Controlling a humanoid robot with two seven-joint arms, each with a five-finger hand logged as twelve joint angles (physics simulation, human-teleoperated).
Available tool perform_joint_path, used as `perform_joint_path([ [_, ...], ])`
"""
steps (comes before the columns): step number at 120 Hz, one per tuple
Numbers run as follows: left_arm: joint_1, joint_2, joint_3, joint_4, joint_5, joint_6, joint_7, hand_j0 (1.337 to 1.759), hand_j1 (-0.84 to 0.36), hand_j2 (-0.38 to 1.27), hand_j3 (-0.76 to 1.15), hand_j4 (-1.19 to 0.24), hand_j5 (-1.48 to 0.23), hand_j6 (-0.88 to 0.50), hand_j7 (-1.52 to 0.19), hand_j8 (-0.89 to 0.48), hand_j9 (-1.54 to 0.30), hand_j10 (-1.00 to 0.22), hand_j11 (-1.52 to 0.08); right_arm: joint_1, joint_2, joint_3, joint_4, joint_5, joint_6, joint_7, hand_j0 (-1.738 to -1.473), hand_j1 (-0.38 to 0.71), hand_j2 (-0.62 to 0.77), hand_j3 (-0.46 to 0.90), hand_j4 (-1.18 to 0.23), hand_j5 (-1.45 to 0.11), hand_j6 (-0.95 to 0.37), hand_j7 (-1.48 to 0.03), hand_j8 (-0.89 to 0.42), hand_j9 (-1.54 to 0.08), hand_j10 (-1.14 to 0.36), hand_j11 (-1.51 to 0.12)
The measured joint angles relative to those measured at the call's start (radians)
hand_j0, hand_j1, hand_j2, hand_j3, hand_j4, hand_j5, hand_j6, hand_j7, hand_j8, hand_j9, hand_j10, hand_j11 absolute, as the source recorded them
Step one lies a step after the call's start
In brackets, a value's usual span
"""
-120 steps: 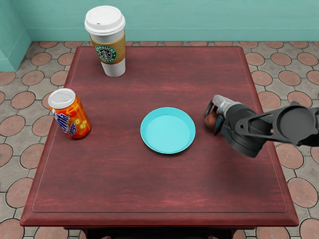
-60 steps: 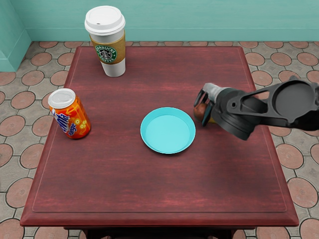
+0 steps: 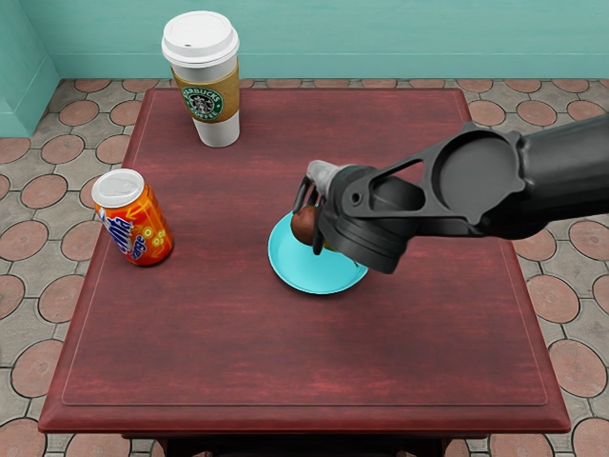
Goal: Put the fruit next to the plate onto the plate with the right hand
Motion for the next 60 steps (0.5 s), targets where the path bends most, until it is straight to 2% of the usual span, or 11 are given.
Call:
perform_joint_path([
  [10, 0.0, 0.0, 0.0, 0.0, 0.0, 0.0, 0.0, 1.658, 0.35, 0.0, 0.0, 0.0, 0.0, 0.0, 0.0, 0.0, 0.0, 0.0, 0.0, 0.002, 0.0, -0.006, -0.004, 0.002, 0.0, 0.0, -1.653, 0.33, 0.55, 0.0, -0.7, -1.21, -0.35, -1.12, -0.32, -1.18, -0.77, -1.19],
  [15, 0.0, 0.0, 0.0, 0.0, 0.0, 0.0, 0.0, 1.658, 0.35, 0.0, 0.0, 0.0, 0.0, 0.0, 0.0, 0.0, 0.0, 0.0, 0.0, 0.002, 0.001, -0.025, -0.013, -0.001, -0.001, 0.0, -1.654, 0.27, 0.46, 0.0, -0.65, -1.05, -0.33, -0.97, -0.31, -1.03, -0.67, -1.03],
  [24, 0.0, 0.0, 0.0, 0.0, 0.0, 0.0, 0.0, 1.658, 0.35, 0.0, 0.0, 0.0, 0.0, 0.0, 0.0, 0.0, 0.0, 0.0, 0.0, 0.004, -0.01, -0.059, -0.029, -0.005, 0.0, 0.0, -1.655, 0.09, 0.32, 0.0, -0.47, -0.74, -0.24, -0.69, -0.22, -0.73, -0.48, -0.73],
  [33, 0.0, 0.0, 0.0, 0.0, 0.0, 0.0, 0.0, 1.658, 0.35, 0.0, 0.0, 0.0, 0.0, 0.0, 0.0, 0.0, 0.0, 0.0, 0.0, 0.002, -0.075, -0.005, -0.028, -0.008, 0.035, 0.0, -1.656, -0.03, 0.22, 0.0, -0.33, -0.53, -0.18, -0.49, -0.16, -0.51, -0.34, -0.52],
  [48, 0.0, 0.0, 0.0, 0.0, 0.0, 0.0, 0.0, 1.658, 0.35, 0.0, 0.0, 0.0, 0.0, 0.0, 0.0, 0.0, 0.0, 0.0, 0.0, -0.068, -0.241, 0.254, 0.02, -0.005, 0.216, 0.0, -1.657, -0.16, 0.12, 0.0, -0.19, -0.3, -0.11, -0.28, -0.1, -0.29, -0.2, -0.3],
  [53, 0.0, 0.0, 0.0, 0.0, 0.0, 0.0, 0.0, 1.658, 0.35, 0.0, 0.0, 0.0, 0.0, 0.0, 0.0, 0.0, 0.0, 0.0, 0.0, -0.137, -0.322, 0.384, 0.039, 0.006, 0.319, 0.0, -1.657, -0.19, 0.09, 0.0, -0.16, -0.25, -0.09, -0.23, -0.09, -0.25, -0.16, -0.25],
  [60, 0.0, 0.0, 0.0, 0.0, 0.0, 0.0, 0.0, 1.658, 0.35, 0.0, 0.0, 0.0, 0.0, 0.0, 0.0, 0.0, 0.0, 0.0, 0.0, -0.278, -0.446, 0.584, 0.046, 0.028, 0.498, 0.0, -1.657, -0.22, 0.07, 0.0, -0.13, -0.2, -0.08, -0.18, -0.07, -0.19, -0.13, -0.19],
])
